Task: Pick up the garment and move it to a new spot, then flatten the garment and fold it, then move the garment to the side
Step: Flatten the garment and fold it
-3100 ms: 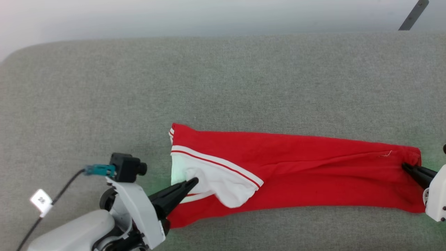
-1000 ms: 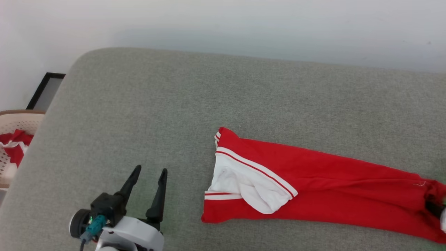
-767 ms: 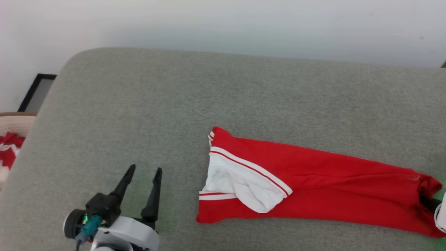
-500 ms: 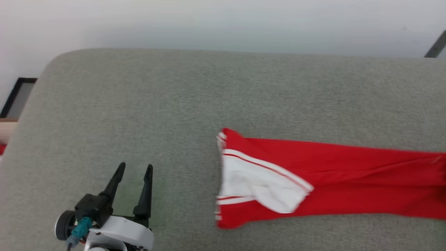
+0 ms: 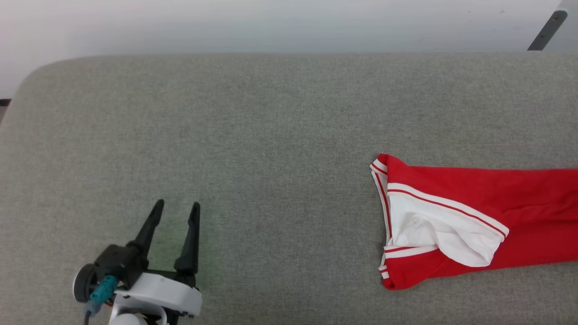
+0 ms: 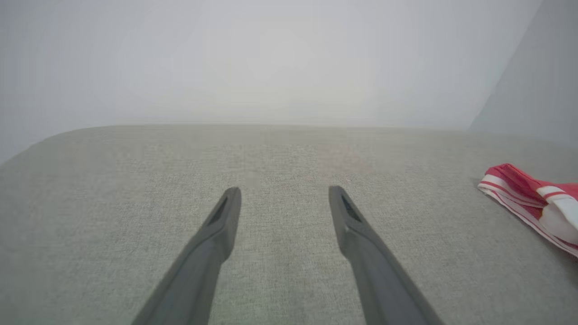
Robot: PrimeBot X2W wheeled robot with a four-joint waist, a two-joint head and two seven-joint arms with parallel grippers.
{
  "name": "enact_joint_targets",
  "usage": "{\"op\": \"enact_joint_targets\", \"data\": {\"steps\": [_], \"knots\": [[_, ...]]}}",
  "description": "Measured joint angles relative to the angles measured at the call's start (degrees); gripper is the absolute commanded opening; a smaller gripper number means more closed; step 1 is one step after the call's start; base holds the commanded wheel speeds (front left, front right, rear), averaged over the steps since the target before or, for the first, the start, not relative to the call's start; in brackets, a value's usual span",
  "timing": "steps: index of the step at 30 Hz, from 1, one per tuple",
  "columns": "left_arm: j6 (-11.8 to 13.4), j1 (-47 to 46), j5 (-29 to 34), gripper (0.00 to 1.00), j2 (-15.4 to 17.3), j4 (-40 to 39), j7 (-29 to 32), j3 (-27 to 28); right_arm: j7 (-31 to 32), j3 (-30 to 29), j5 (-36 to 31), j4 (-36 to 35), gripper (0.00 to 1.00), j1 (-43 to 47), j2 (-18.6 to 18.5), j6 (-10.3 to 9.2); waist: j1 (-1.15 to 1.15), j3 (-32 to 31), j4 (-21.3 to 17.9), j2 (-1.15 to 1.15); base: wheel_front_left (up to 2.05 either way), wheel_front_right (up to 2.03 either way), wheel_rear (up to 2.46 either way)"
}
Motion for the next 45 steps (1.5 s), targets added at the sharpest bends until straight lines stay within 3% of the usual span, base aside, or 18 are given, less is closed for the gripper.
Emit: {"op": "enact_joint_targets", "data": {"steps": [4, 10, 17, 22, 28, 32, 42, 43, 44, 45], "knots": [[0.0, 0.02, -0.64, 1.0, 0.0, 0.05, 0.0, -0.87, -0.12, 2.08, -0.35, -3.93, 0.0, 0.37, 2.72, -0.01, 0.0, -0.88, 0.35, 0.0, 0.0, 0.0, 0.0], [0.0, 2.2, -1.08, 1.0, -0.21, -0.4, -0.01, -0.77, 1.93, 7.68, 1.2, -18.51, 0.0, 4.83, 8.05, -0.01, 0.0, -3.05, 1.23, 0.0, 0.0, 0.0, 0.0], [0.0, 3.78, -2.18, 1.0, -0.33, -0.32, 0.0, -1.51, 9.42, 13.76, 1.25, -36.04, 0.0, 10.44, 13.5, -0.04, 0.0, -5.2, 3.07, 0.0, 0.0, 0.0, 0.0], [0.0, 4.09, -2.82, 1.0, -1.04, 0.05, 0.0, -3.9, 13.24, 15.97, -0.22, -43.2, 0.0, 12.59, 16.9, -0.04, 0.0, -6.15, 5.16, 0.0, 0.0, 0.0, 0.0], [-0.05, 3.79, -4.07, 1.0, -1.49, 0.58, 0.0, -5.68, 15.88, 17.3, -2.97, -44.28, 0.0, 12.77, 19.63, -0.04, 0.0, -6.74, 7.97, 0.0, 0.0, 0.0, 0.0], [-0.05, 3.28, -4.58, 1.0, -1.97, 0.78, 0.0, -6.76, 15.66, 19.0, -4.15, -40.32, 0.0, 12.79, 21.6, -0.04, 0.0, -6.57, 9.74, 0.0, 0.0, 0.0, 0.0], [-0.05, 1.48, -5.36, 1.0, -2.27, 1.88, 0.0, -7.69, 8.18, 23.08, -7.61, -29.6, 0.0, 10.83, 22.42, -0.04, 0.0, -5.19, 11.89, 0.0, 0.0, 0.0, 0.0], [-0.05, 1.48, -5.54, 1.0, -2.19, 2.04, 0.0, -7.62, 7.55, 23.65, -7.6, -29.32, 0.18, 10.43, 22.43, -0.04, 0.0, -5.23, 11.74, 0.0, 0.0, 0.0, 0.0], [-0.05, 1.48, -5.7, 1.0, -2.12, 2.24, 0.0, -7.67, 6.78, 24.08, -7.51, -29.11, 0.46, 10.15, 22.45, -0.04, 0.0, -5.33, 11.55, 0.0, 0.0, 0.0, 0.0], [-0.05, 1.49, -5.75, 1.0, -2.05, 2.45, 0.0, -7.68, 6.11, 24.55, -7.38, -29.02, 1.0, 9.84, 22.41, -0.04, 0.0, -5.52, 11.33, 0.0, 0.0, 0.0, 0.0]]}}
